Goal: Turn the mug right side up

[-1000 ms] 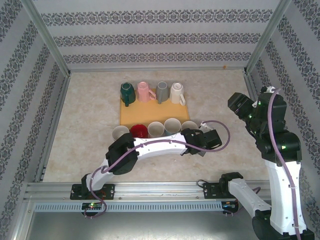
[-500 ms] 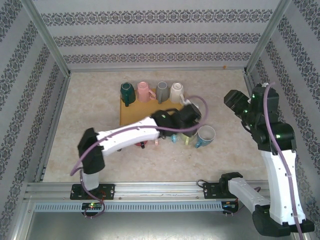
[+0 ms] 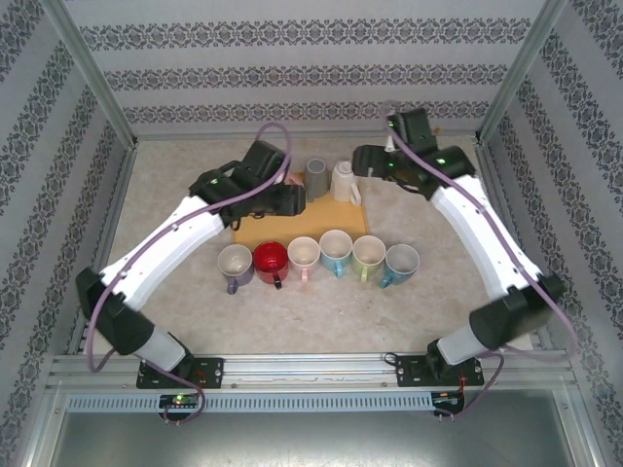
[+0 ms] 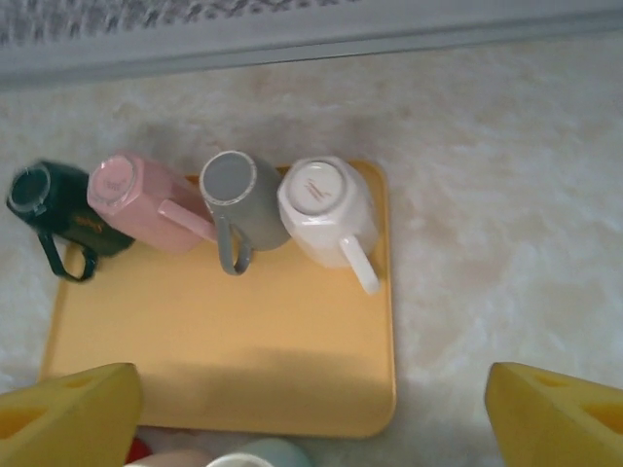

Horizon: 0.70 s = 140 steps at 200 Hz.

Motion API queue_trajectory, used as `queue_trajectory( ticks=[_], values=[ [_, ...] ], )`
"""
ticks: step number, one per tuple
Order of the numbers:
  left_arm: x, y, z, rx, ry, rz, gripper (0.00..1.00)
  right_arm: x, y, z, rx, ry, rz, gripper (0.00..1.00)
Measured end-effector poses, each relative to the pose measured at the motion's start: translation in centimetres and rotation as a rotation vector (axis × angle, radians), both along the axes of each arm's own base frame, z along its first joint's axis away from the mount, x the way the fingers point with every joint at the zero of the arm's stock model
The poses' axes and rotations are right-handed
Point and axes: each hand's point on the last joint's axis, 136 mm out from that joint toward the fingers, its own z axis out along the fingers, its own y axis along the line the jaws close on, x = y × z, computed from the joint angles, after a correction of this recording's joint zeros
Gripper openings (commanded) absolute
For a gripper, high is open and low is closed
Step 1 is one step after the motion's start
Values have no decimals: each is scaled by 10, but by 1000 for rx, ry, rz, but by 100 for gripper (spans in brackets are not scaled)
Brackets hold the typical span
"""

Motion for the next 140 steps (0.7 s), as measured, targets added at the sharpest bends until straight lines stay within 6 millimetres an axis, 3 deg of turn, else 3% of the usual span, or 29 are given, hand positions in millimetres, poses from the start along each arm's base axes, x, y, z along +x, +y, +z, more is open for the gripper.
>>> queue_trajectory(
  ticks=[31,67,96,140],
  values=[
    [-30,25,18,-83,-20,-7,58,47,18,-38,-113,33,148,97],
    [-49,33,22,-134,-23,-33,59,94,23,-89,-123,118,238,98],
    [-52,39,9,-133,11,-25,59,109,26,-125,-107,197,257,98],
    [-52,42,3,-137,32,-20,59,114,34,-145,-89,240,276,98]
  ],
)
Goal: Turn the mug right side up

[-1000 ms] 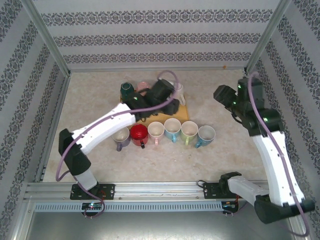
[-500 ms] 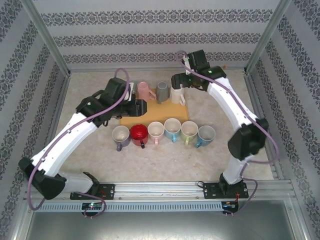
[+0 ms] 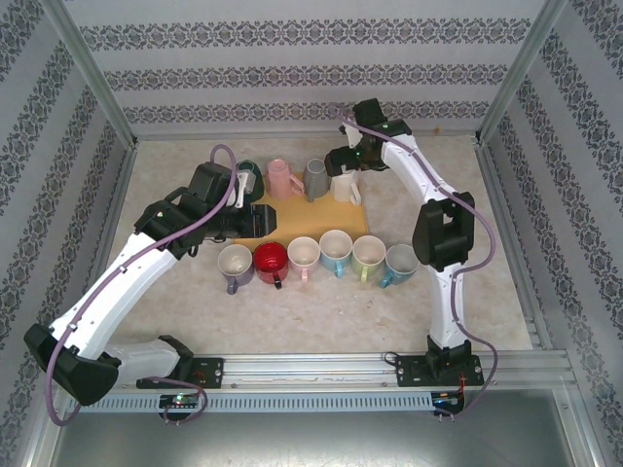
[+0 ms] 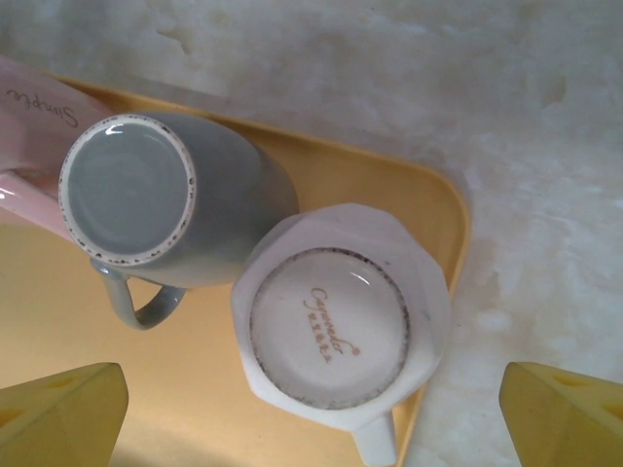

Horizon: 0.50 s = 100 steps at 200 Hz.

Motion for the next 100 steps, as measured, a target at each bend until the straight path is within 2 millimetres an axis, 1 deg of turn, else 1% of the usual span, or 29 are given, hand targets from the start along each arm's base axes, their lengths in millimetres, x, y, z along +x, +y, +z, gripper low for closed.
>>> queue_trajectory(
  ticks=[33,82,100],
  values=[
    [0,0,-4,-2,14,-1,59,2,1,-11,-3,20,1,97],
    [1,1,-6,-1,19,1,59,3,1,-42,-19,76,0,93],
    [3,0,-8,2,26,1,59,5,2,-51,-22,90,-3,89]
  ],
)
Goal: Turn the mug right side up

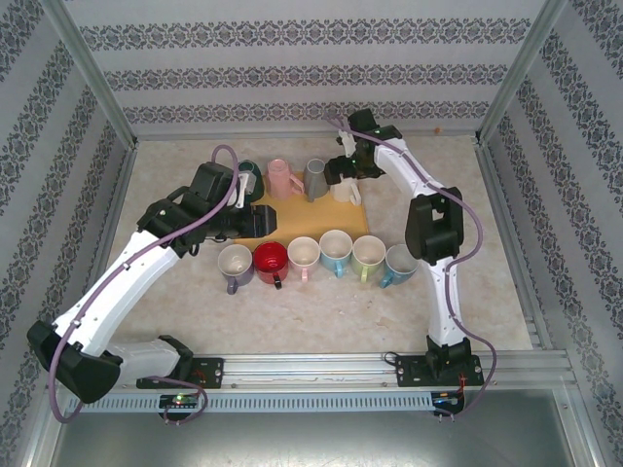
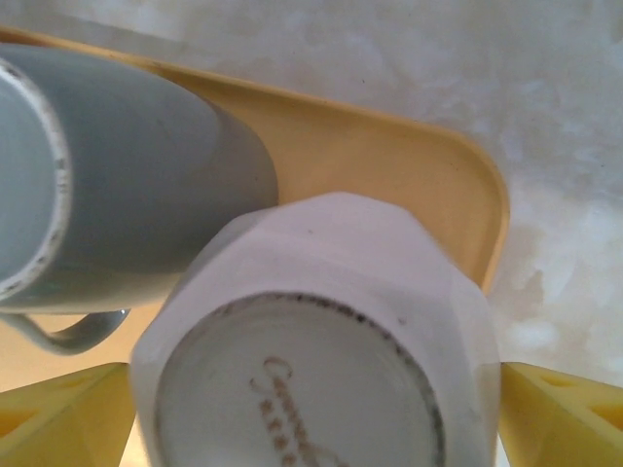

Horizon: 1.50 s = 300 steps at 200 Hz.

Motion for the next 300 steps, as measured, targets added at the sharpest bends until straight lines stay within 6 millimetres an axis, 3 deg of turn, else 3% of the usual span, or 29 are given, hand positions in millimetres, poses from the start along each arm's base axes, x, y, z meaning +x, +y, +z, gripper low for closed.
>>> queue_trajectory(
  ticks=[55,109,142,170,195,212,234,261,283,300],
  values=[
    [3,-2,-6,9,15,0,59,3,1,-1,3,-1,-7,63],
    [3,-2,-6,9,15,1,59,4,1,1,1,-6,-18,53],
    [3,-2,-6,9,14,1,60,-1,-4,13,-9,-6,-73,52],
    [5,-3,-4,0,3,0,60,-10,-9,59,34,-60,-148,50],
    [10,-6,2,-22,-17,7,64,-22,-14,130,151,-167,-238,49],
    [16,-9,8,-49,-44,19,69,-38,-16,185,272,-248,-291,48],
    [25,-16,21,-112,-93,25,71,-64,-17,239,454,-318,-347,48],
    [38,-36,41,-254,-153,-18,75,-96,-13,271,677,-318,-415,48],
    [53,-60,54,-447,-176,-72,80,-113,-9,277,814,-272,-459,48],
    [69,-74,50,-593,-161,-90,80,-121,-6,279,898,-234,-485,48]
  ],
)
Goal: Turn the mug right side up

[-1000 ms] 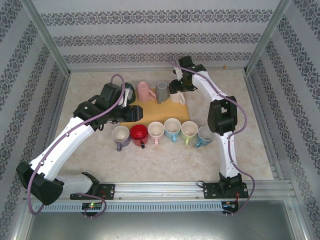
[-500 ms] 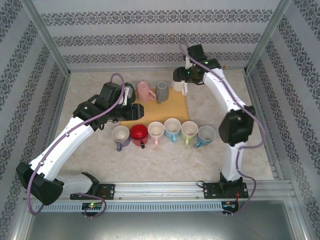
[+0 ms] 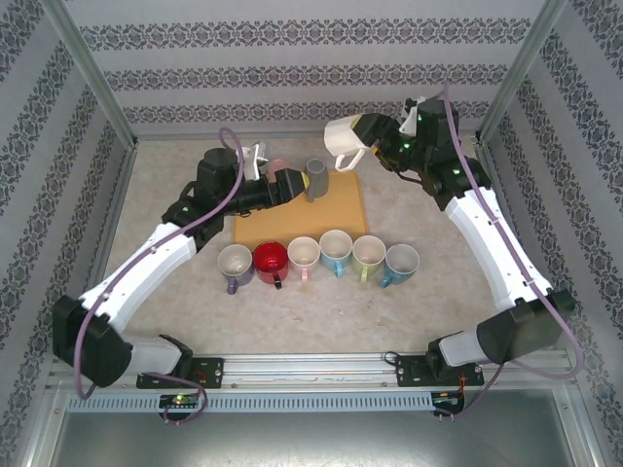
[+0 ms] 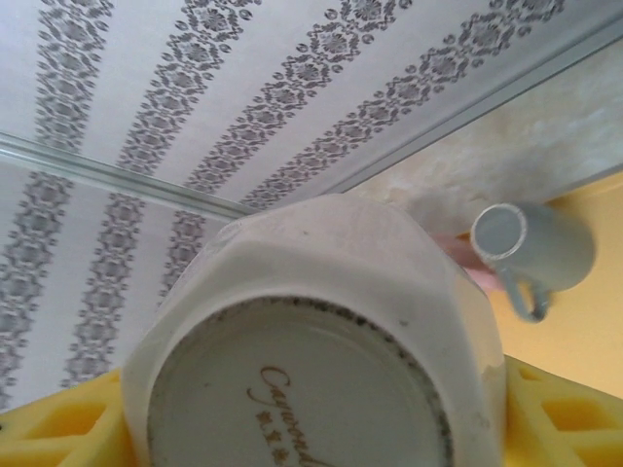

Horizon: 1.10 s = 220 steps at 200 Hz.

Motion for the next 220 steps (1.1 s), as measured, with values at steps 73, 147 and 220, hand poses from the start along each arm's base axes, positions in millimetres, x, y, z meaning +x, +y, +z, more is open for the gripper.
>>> queue_trajectory(
  ticks=[73,147,220],
  values=[
    [24,-39,36,-429,-26,-207,76,-27,6,31,288,-32,23,47],
    [14,-39,67,-544,-70,-282,70,-27,10,28,375,-33,25,45],
    [20,-49,56,-568,-16,-302,67,-34,24,26,407,-35,52,44]
  ],
)
